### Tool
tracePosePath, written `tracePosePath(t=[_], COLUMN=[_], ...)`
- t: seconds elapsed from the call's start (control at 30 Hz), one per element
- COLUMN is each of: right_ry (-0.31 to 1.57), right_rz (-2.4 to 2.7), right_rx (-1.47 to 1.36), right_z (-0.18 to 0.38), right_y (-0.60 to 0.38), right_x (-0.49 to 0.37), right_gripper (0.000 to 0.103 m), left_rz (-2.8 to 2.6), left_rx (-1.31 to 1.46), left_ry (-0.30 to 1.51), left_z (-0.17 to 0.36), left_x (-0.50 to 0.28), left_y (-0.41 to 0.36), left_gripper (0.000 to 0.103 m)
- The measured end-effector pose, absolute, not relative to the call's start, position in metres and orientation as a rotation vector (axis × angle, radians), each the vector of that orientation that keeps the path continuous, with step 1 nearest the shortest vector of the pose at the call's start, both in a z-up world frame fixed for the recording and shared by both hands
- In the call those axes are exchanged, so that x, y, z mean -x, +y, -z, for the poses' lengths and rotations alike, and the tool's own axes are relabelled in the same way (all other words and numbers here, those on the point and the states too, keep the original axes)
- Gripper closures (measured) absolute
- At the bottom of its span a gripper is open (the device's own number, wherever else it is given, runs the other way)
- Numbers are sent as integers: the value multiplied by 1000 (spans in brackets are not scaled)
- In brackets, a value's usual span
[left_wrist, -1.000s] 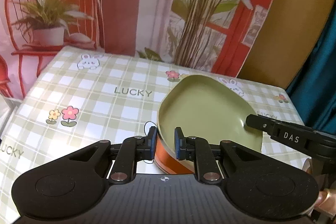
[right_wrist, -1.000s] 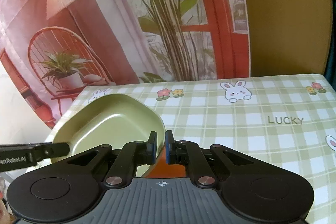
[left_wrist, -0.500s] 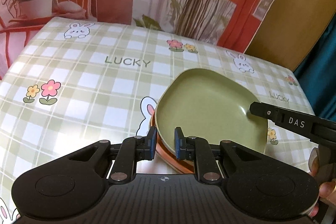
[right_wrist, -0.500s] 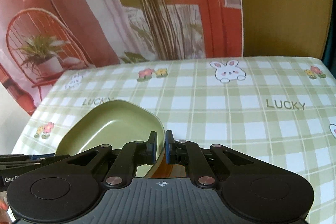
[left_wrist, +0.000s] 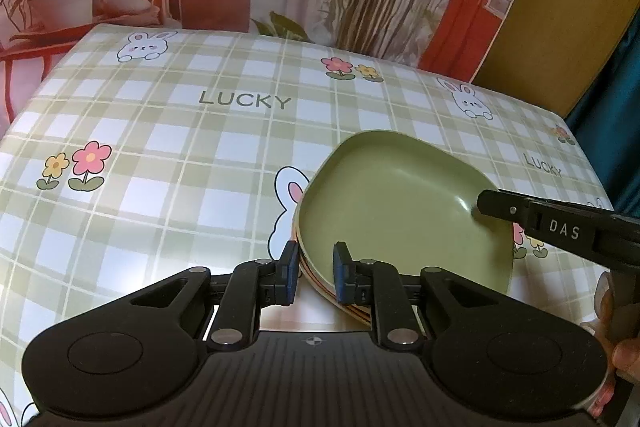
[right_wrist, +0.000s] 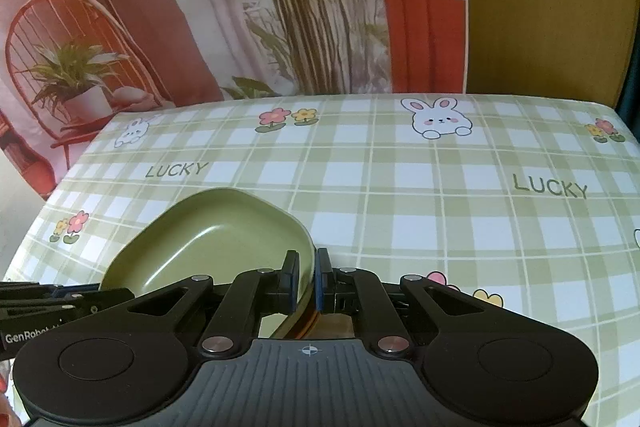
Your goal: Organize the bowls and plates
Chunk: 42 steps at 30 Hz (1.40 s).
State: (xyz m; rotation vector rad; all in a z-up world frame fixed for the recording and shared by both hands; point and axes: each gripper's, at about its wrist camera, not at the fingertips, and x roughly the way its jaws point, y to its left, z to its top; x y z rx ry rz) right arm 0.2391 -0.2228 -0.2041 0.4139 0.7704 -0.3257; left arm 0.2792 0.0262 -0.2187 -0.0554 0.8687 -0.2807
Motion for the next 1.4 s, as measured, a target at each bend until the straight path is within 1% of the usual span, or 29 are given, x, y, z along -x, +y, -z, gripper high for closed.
tracePosePath(t=[0.07,0.1,0.17,0.23,0.3,0.37,0.7,1.0,1.4], right_ry=[774,772,761,754,752,748,758,776,712], right_rz=[322,322,324,328,331,331,271,258,242], right_rx=[-411,-412,-420,-432,-435,-441,-452,-445,-427], right_z=[204,204,203,202,200,198,199,204,174], right_y=[-223,-223,-226,-229,-230,-230,-210,-202,-195], right_x=[-239,-238,-235,-231,-228,-222,-194,-195,-184], right_gripper=[95,93,86,85,84,82,80,80,80], left_rz=[280,281,279,277,275,271,272,252,280], left_rx=[53,50,42,41,47,50,67,81,44], left_ry=[868,867,859,856,847,835,821,834,787], left_z=[218,219,218,218,217,215,211,219,193], left_x=[-280,-280,-280,-278,-278,-276,-271,-273,-255], left_y=[26,26,26,27,30,32,34,38,37], left_gripper=[84,84,83,81,73,71,71,71,71])
